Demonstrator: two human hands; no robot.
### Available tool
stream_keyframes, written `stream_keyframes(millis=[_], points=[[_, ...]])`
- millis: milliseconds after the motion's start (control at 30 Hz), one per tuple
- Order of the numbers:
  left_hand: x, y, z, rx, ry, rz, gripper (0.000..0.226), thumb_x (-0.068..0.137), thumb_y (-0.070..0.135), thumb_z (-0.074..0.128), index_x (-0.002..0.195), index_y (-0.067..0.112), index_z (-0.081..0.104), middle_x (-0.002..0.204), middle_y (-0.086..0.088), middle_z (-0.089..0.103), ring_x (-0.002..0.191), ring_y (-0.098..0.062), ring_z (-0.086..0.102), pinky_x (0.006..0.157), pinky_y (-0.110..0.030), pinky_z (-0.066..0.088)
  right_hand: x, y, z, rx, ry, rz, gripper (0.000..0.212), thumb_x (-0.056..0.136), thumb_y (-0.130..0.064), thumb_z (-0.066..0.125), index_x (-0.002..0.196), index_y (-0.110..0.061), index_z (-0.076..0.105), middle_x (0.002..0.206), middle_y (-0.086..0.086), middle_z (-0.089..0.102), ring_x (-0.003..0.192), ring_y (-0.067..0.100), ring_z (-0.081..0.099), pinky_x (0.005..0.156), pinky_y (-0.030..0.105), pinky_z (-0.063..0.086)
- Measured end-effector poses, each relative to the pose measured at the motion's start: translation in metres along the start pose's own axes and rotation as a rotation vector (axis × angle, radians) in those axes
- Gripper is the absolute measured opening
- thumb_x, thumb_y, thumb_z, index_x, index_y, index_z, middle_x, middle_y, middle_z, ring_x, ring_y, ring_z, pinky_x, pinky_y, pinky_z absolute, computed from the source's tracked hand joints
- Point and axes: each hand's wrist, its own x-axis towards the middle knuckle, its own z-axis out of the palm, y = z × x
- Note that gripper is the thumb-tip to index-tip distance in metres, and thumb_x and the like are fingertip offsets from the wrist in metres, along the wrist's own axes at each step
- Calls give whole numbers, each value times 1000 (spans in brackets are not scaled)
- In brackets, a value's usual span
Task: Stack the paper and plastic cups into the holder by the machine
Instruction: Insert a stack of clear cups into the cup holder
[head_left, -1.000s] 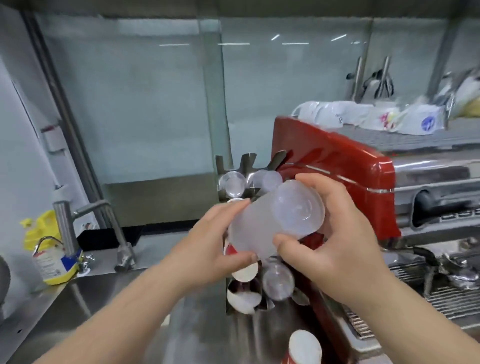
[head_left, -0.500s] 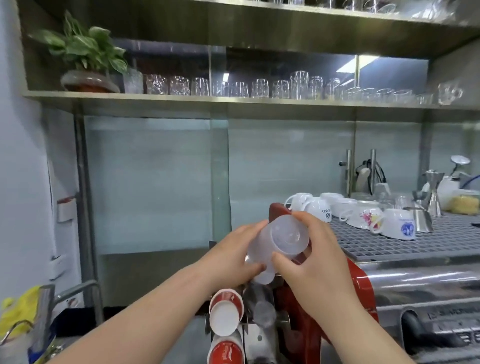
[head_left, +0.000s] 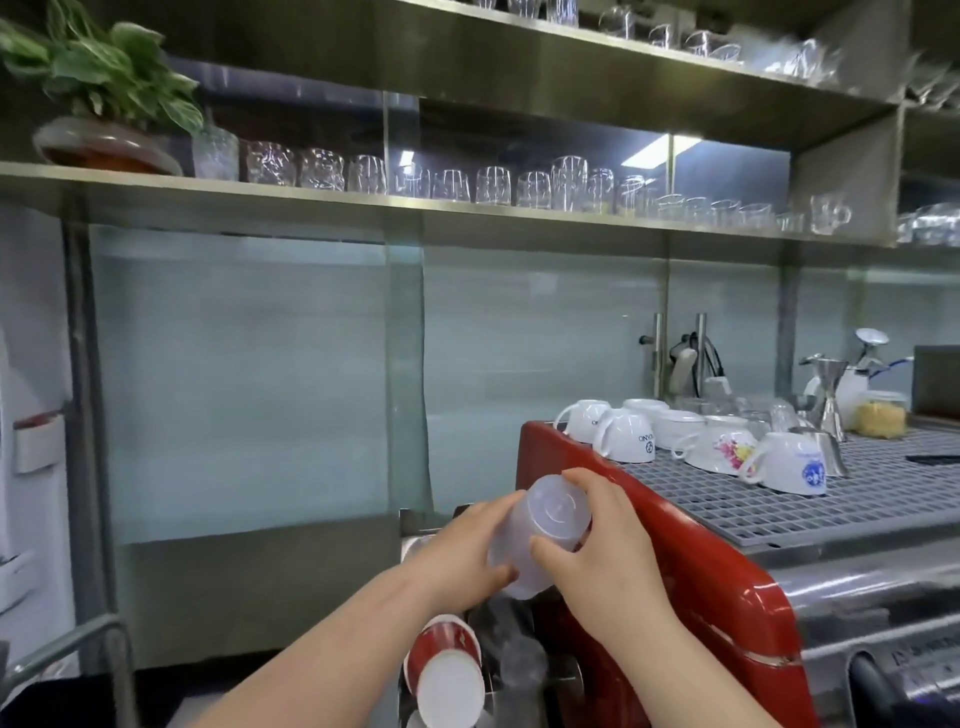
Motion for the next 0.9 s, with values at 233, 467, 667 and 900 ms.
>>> stream_keyframes(millis=[233,467,667,900], points=[[14,-25,13,0,-17,-1,79,86,26,64,152,44,24,155,12,38,141,-10,38,114,-35,35,2,14,24,-20,-20,38,66,68,-17,72,129,-28,47,125,-11,46,109,2,45,89,17,35],[24,-36,24,9,28,4,73,82,29,62,148,42,34,146,13,47,134,-8,44,109,-30,38,5,26,39,-27,-56,51,68,71,-10,72,133,-21,46,128,-7,46,110,2,43,88,2,27],[26,-45,21,-37,88,33,61,83,24,63,139,40,46,131,12,55,119,-7,52,99,-27,44,13,29,53,-23,-69,56,71,75,-14,71,138,-24,40,130,-12,41,112,-2,38,93,10,26],[31,-52,24,-27,107,48,58,87,27,64,143,33,46,136,10,54,121,-7,53,101,-32,46,15,44,68,-33,-100,112,72,78,-10,71,141,-25,40,142,-8,44,126,4,40,106,18,28]])
